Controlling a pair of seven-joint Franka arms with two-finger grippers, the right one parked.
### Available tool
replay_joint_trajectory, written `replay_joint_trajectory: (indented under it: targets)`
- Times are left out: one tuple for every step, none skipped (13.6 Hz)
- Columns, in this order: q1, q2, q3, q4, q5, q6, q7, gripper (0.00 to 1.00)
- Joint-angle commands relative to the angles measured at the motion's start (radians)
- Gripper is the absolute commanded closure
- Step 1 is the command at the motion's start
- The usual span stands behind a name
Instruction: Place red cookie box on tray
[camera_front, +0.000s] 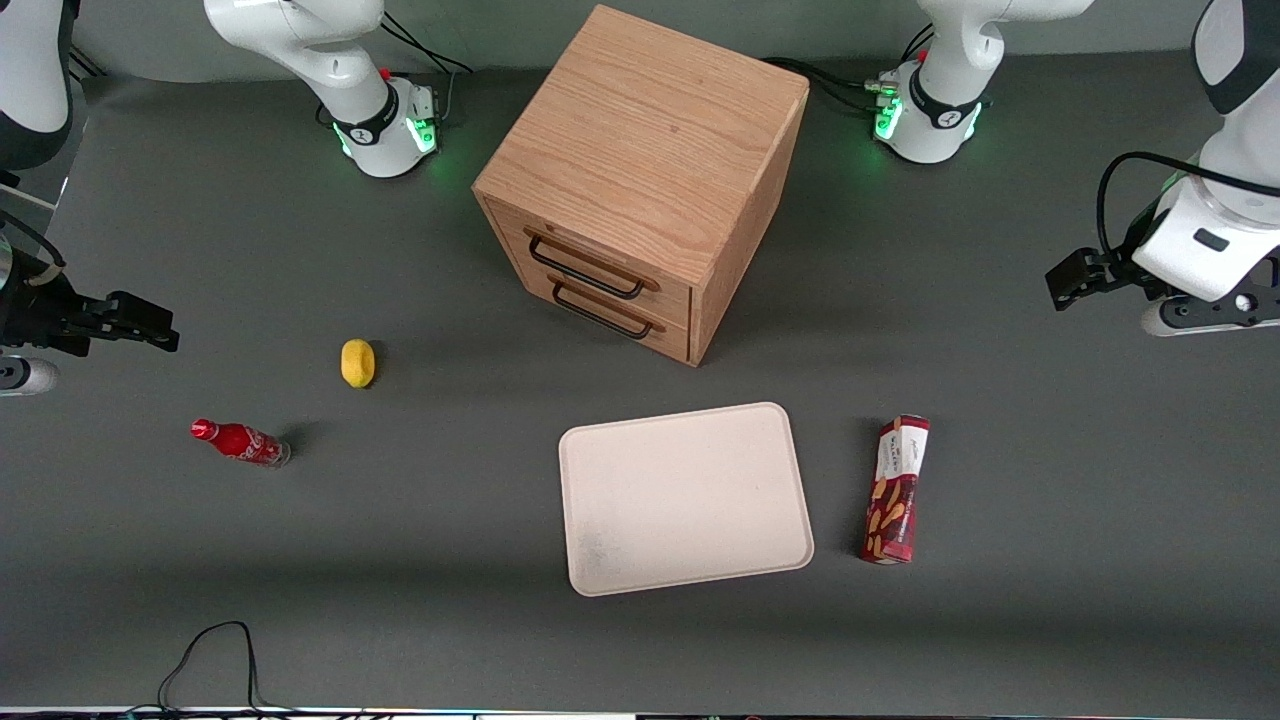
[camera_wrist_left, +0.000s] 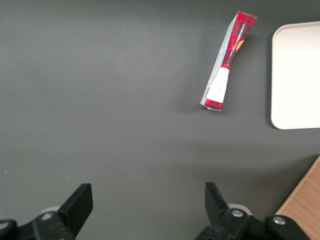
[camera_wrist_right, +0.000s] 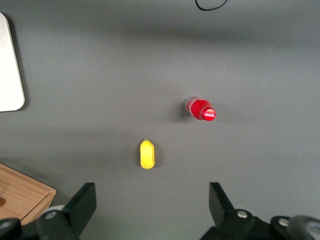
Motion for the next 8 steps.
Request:
replay_joint_trajectory:
  targets:
    - [0.008, 0.02, -0.005, 0.065, -0.024, -0.05, 0.046, 0.0]
    - [0.009, 0.034, -0.004, 0.087, -0.024, -0.056, 0.047, 0.0]
    - [0.012, 0.037, -0.002, 0.096, -0.027, -0.075, 0.051, 0.0]
    - [0.022, 0.039, 0.0, 0.098, -0.029, -0.078, 0.05, 0.0]
    - [0.029, 0.039, 0.0, 0.099, -0.038, -0.078, 0.051, 0.0]
    - [0.042, 0.039, 0.0, 0.101, -0.064, -0.076, 0.054, 0.0]
    - [0.058, 0.039, 0.0, 0.101, -0.072, -0.07, 0.058, 0.0]
    - [0.065, 0.043, 0.0, 0.111, -0.07, -0.07, 0.062, 0.0]
